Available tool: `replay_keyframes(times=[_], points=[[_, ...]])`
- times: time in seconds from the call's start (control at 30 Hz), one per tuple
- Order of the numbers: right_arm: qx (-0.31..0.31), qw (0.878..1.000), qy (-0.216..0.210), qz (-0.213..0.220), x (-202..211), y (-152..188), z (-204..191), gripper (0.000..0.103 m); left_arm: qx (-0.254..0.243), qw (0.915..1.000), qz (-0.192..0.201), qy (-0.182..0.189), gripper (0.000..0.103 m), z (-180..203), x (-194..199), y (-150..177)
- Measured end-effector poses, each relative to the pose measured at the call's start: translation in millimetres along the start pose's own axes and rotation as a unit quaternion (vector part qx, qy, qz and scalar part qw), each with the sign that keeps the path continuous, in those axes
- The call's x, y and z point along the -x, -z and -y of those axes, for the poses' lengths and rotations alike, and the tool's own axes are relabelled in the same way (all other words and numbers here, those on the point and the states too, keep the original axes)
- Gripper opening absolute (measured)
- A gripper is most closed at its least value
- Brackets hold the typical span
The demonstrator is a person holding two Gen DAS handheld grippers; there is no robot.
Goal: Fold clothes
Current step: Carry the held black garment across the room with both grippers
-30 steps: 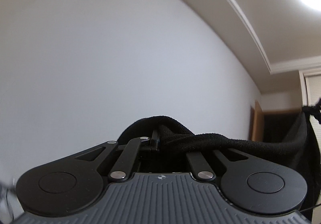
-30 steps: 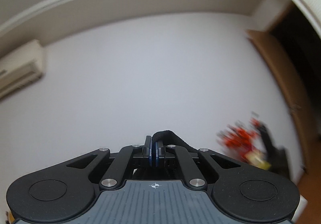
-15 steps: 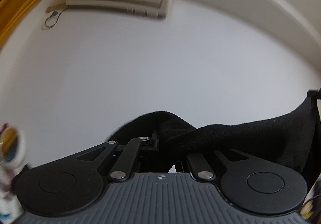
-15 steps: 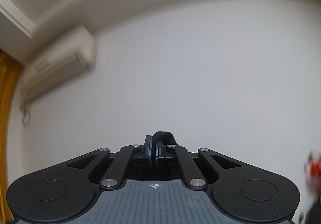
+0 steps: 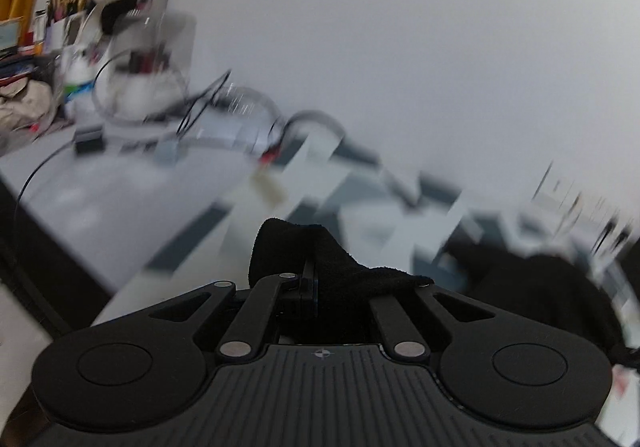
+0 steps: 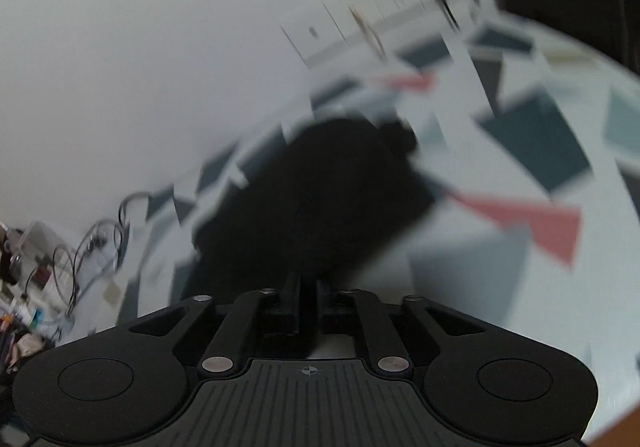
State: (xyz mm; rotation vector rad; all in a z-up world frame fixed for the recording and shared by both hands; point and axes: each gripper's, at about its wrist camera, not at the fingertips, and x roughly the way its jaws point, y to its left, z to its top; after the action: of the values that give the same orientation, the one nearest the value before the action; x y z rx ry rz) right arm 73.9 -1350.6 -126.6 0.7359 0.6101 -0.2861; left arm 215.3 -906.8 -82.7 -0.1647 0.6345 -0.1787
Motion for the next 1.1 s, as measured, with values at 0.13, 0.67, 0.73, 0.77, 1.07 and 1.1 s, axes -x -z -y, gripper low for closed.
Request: replay_keyframes(times=[0.13,0.67,0.73,0.77,1.07,1.1], points=[[0.012,0.999,-0.031,0.021,24,-20,0,0.039,0.025,0.9989,-0.006,-0.040,0.003,5,6,-4],[-0.095,0.995,0.018,-0.020,-77,-80,16,0.025,0.066,0.9882,0.129,-0.050,0.003,12,62,-63],[-0.104,0.995,-0.004,0.006,-67,-73,18,0.002,0.064,0.9877,0.139,-0.030,0.003,14,58,-74],[-0.120,0.992,-0.014,0.031,-56,-72,19,0.003,0.064,0.9875,0.142,-0.021,0.003,14,55,-79],[-0.152,0.955,-0.023,0.254,108,-87,17,0.003,0.042,0.9922,0.096,0.067,0.003,24,20,-76],[-0.151,0.950,-0.018,0.273,128,-84,17,0.003,0.038,0.9930,0.083,0.075,0.003,24,15,-70]])
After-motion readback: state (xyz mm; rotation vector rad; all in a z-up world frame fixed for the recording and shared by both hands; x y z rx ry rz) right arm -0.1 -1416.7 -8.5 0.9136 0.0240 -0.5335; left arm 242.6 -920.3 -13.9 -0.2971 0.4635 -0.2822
